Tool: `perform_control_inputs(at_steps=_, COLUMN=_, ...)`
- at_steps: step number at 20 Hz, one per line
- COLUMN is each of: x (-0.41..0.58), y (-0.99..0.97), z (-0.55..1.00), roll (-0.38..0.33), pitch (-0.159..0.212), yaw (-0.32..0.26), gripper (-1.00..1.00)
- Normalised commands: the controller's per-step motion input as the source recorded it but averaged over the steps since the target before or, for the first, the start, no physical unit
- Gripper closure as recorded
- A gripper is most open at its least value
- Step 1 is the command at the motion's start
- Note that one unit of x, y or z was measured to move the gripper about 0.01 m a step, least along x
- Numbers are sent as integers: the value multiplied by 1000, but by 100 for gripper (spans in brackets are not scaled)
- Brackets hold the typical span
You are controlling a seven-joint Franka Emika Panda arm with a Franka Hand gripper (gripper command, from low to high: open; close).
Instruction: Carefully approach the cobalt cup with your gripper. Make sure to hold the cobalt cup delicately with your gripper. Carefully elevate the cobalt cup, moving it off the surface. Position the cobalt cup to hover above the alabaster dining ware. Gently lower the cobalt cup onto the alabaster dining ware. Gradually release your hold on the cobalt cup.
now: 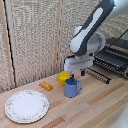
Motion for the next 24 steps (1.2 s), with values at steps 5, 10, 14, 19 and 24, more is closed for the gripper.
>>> perform_control_inputs(at_steps=5, x=159, y=-26, z=-319, roll=-65, pitch=-8, yaw=109, gripper=100)
perform_control_inputs(at_steps=10, x=149, y=0, z=-246, roll=-56, pitch=-58, yaw=83, gripper=100)
perform_control_inputs(at_steps=14, x=14, y=26, z=-171, roll=-23, pitch=-75, yaw=3, gripper=100)
perform_control_inputs(at_steps=19, x=-5, y=103, z=-67, roll=0, pitch=-32, yaw=-18, gripper=100)
perform_control_inputs(at_steps=24, x=-179, y=127, z=9, roll=-1, pitch=-3, yaw=-24, gripper=100)
